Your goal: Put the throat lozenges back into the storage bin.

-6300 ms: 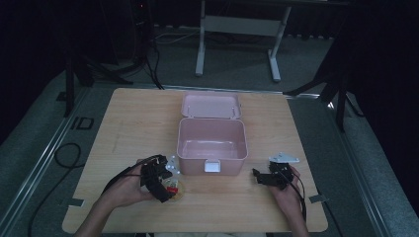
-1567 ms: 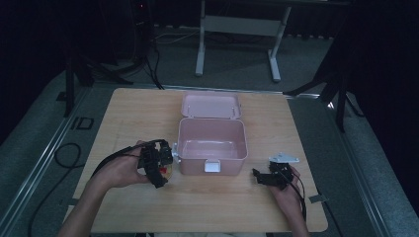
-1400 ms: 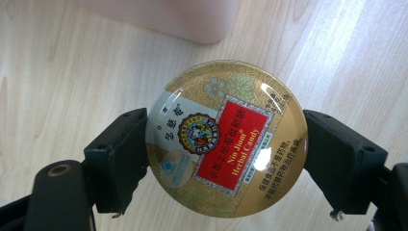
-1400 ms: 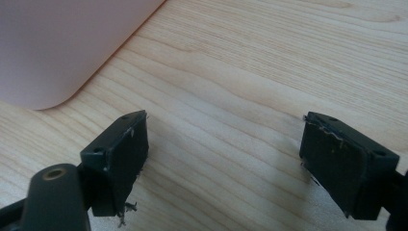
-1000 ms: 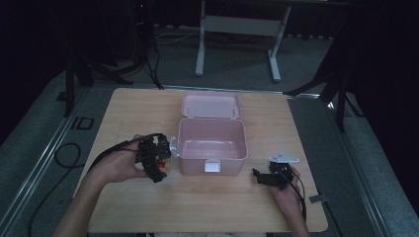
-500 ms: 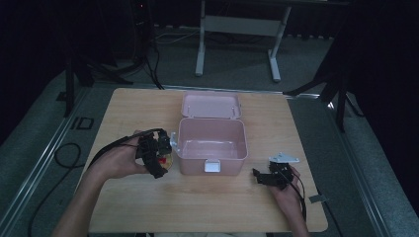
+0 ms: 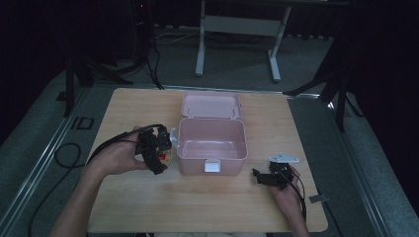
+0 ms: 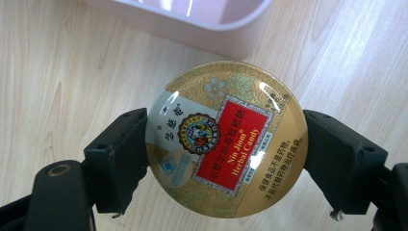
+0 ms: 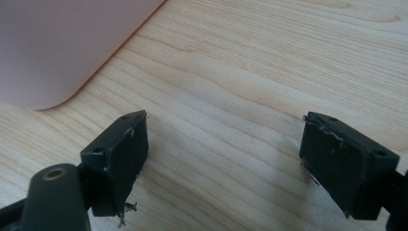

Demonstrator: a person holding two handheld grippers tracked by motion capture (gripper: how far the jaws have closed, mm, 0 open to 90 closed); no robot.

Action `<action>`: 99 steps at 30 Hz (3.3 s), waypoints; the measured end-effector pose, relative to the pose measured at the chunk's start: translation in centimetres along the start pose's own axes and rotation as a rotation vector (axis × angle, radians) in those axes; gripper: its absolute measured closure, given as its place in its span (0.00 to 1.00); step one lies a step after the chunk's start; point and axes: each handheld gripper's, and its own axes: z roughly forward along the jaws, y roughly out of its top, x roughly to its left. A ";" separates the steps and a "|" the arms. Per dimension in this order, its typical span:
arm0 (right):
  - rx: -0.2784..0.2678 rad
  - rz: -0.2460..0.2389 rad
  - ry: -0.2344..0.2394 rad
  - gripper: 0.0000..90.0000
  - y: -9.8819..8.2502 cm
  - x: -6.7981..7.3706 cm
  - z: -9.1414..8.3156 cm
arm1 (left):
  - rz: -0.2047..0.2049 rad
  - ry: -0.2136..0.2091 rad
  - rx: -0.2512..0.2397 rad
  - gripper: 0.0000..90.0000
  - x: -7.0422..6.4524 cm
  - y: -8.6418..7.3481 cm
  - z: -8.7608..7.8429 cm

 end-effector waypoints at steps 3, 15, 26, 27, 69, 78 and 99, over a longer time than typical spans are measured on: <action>0.000 0.001 0.000 0.19 0.0 0.0 0.0 | 0.007 0.005 0.004 0.23 0.1 0.3 -0.2; 0.001 -0.002 0.000 0.19 0.0 0.0 0.0 | 0.018 0.014 -0.006 0.23 0.5 1.6 -0.9; 0.001 -0.001 0.000 0.19 0.0 0.0 0.0 | 0.033 0.010 -0.013 0.23 1.0 3.3 -1.2; 0.001 -0.001 0.000 0.19 0.0 0.0 0.0 | 0.032 0.009 -0.017 0.23 1.0 3.4 -1.2; 0.001 -0.001 0.000 0.19 0.0 0.0 0.0 | 0.005 -0.021 -0.032 0.23 2.3 5.8 -0.2; 0.001 -0.001 0.000 0.19 0.0 0.0 0.0 | 0.004 -0.023 -0.038 0.23 2.2 6.5 0.0; 0.000 0.000 0.000 0.19 0.0 0.0 0.0 | -0.009 -0.031 -0.038 0.23 2.4 7.6 0.6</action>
